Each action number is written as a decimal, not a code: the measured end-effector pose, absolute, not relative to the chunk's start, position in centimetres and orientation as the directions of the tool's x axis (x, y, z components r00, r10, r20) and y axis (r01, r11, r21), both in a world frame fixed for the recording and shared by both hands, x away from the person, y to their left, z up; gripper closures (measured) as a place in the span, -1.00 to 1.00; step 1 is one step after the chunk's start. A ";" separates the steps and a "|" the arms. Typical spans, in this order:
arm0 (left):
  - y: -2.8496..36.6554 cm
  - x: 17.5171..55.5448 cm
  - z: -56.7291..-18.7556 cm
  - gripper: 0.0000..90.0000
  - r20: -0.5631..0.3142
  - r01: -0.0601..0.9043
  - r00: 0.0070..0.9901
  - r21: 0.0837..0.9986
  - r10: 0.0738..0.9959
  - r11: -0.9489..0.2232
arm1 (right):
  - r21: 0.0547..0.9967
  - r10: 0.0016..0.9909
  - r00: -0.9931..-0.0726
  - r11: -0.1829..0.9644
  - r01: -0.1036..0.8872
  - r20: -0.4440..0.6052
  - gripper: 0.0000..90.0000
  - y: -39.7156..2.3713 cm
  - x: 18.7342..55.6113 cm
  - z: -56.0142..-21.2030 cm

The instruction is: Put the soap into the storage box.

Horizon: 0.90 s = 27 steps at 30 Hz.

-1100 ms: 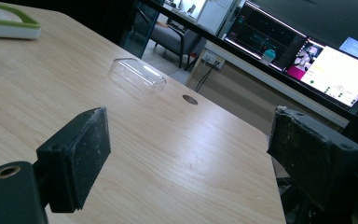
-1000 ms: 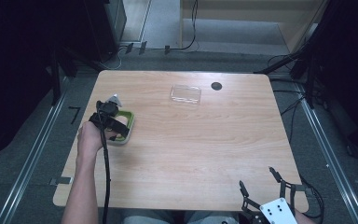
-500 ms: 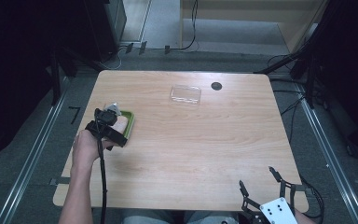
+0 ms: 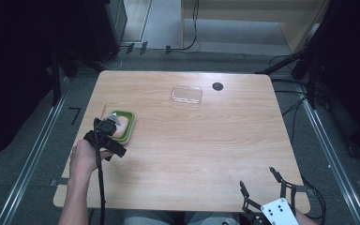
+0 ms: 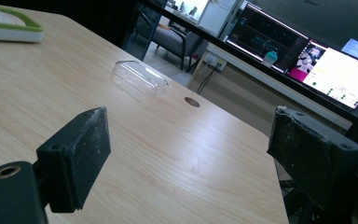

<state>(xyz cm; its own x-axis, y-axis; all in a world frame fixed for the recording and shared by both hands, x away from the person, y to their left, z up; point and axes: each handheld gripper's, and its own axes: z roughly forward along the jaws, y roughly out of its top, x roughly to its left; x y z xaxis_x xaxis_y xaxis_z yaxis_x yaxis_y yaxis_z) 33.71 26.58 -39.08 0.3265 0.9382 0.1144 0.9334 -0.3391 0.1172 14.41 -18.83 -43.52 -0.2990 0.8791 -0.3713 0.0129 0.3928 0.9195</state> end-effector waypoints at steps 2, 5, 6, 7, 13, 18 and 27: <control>26.6 33.4 -39.3 -0.72 0.111 0.933 0.329 0.114 0.938 -0.341 | 0.920 0.879 -0.300 0.393 0.012 -0.371 -0.71 -18.8 14.4 -43.5; 26.5 33.1 -39.5 -0.73 0.104 0.932 0.334 0.112 0.937 -0.345 | 0.921 0.880 -0.301 0.389 0.013 -0.368 -0.71 -18.8 14.4 -43.5; 26.5 33.0 -39.5 -0.73 0.106 0.931 0.339 0.106 0.935 -0.349 | 0.921 0.880 -0.302 0.388 0.014 -0.366 -0.71 -18.8 14.4 -43.5; 26.5 32.9 -39.5 -0.73 0.101 0.931 0.339 0.108 0.935 -0.349 | 0.921 0.880 -0.303 0.389 0.014 -0.367 -0.71 -18.8 14.4 -43.5; 26.9 32.1 -40.1 -0.74 0.089 0.936 0.329 0.099 0.940 -0.337 | 0.922 0.880 -0.303 0.386 0.013 -0.365 -0.71 -18.8 14.4 -43.5; 27.4 31.5 -40.7 -0.74 0.080 0.939 0.328 0.078 0.941 -0.334 | 0.921 0.879 -0.302 0.390 0.009 -0.369 -0.71 -18.8 14.4 -43.5; 27.9 30.5 -41.5 -0.75 0.077 0.943 0.321 0.062 0.944 -0.326 | 0.920 0.879 -0.299 0.392 0.007 -0.372 -0.71 -18.8 14.4 -43.5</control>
